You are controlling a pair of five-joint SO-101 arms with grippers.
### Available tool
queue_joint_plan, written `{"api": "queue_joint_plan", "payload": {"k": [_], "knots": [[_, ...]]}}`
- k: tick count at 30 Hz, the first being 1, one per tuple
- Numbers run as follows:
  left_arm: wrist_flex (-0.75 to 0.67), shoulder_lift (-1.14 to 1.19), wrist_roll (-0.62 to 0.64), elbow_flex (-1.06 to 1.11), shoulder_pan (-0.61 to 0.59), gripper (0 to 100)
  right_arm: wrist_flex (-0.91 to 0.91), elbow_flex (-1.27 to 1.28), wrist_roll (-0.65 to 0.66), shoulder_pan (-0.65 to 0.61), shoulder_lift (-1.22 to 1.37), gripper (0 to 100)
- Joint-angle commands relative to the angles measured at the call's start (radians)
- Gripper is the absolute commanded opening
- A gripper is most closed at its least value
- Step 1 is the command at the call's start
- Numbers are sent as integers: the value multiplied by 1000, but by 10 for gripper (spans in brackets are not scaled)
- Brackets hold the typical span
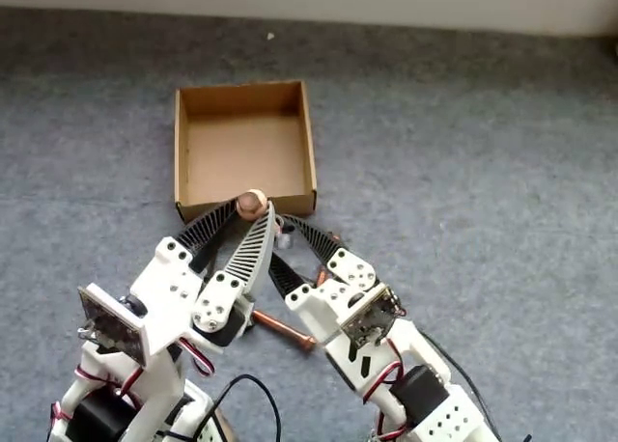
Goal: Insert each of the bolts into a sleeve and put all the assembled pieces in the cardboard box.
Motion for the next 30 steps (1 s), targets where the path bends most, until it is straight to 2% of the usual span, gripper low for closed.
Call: {"api": "queue_joint_plan", "payload": {"k": [1,7,12,30], "knots": [[-34,1,-15,5,4,6,-4,153,8,-10,-51,5],[-43,4,-15,10,1,6,-2,153,8,-10,-59,5],[-48,4,-11,12,-51,6,-4,153,8,-10,-59,5],[-44,2,-12,114,-47,6,-7,153,6,-2,-61,5]]}}
